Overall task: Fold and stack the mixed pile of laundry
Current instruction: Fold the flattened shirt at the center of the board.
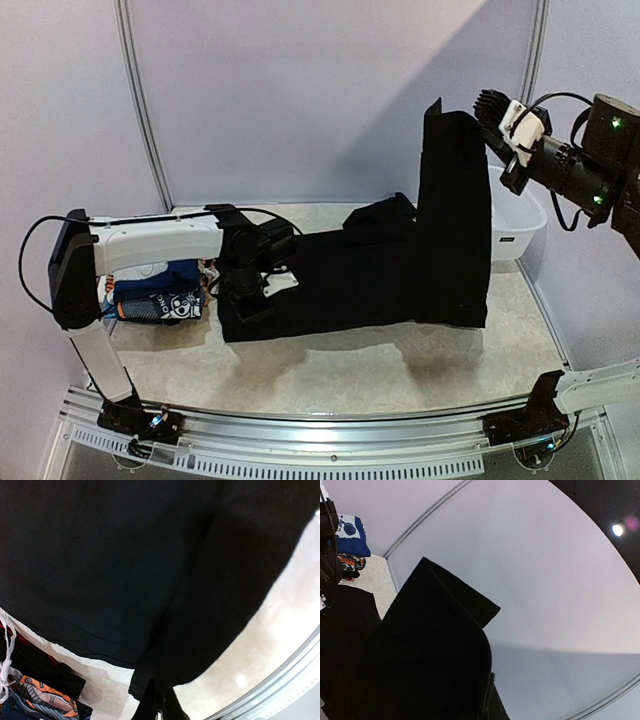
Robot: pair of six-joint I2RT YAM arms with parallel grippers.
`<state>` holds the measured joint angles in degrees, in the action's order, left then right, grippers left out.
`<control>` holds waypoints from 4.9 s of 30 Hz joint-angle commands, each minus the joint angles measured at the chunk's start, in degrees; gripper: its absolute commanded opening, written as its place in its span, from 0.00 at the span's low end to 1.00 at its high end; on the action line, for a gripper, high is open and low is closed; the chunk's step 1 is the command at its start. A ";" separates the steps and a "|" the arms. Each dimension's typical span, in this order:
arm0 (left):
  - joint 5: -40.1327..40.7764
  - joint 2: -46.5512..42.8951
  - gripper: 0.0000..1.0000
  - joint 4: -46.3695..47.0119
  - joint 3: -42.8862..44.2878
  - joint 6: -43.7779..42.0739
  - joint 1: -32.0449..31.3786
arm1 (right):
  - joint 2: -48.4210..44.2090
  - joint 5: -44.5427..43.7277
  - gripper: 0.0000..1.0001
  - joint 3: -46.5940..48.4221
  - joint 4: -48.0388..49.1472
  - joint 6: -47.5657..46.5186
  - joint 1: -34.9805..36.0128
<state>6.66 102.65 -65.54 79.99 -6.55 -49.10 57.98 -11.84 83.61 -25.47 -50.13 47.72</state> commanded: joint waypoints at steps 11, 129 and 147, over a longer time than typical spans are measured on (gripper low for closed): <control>-3.75 4.30 0.00 0.60 2.54 0.57 6.04 | 14.18 18.22 0.00 4.70 12.45 -3.16 -14.17; -20.46 0.95 0.00 39.81 26.75 4.09 3.57 | 34.07 22.27 0.37 9.97 6.05 20.60 -9.86; -6.89 -3.56 0.00 50.96 28.04 12.39 6.01 | 8.62 0.74 0.83 -24.26 -5.35 76.35 -19.82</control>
<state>-3.20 101.89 -20.34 106.48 2.55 -44.12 69.30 -8.05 64.93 -22.90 6.79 32.29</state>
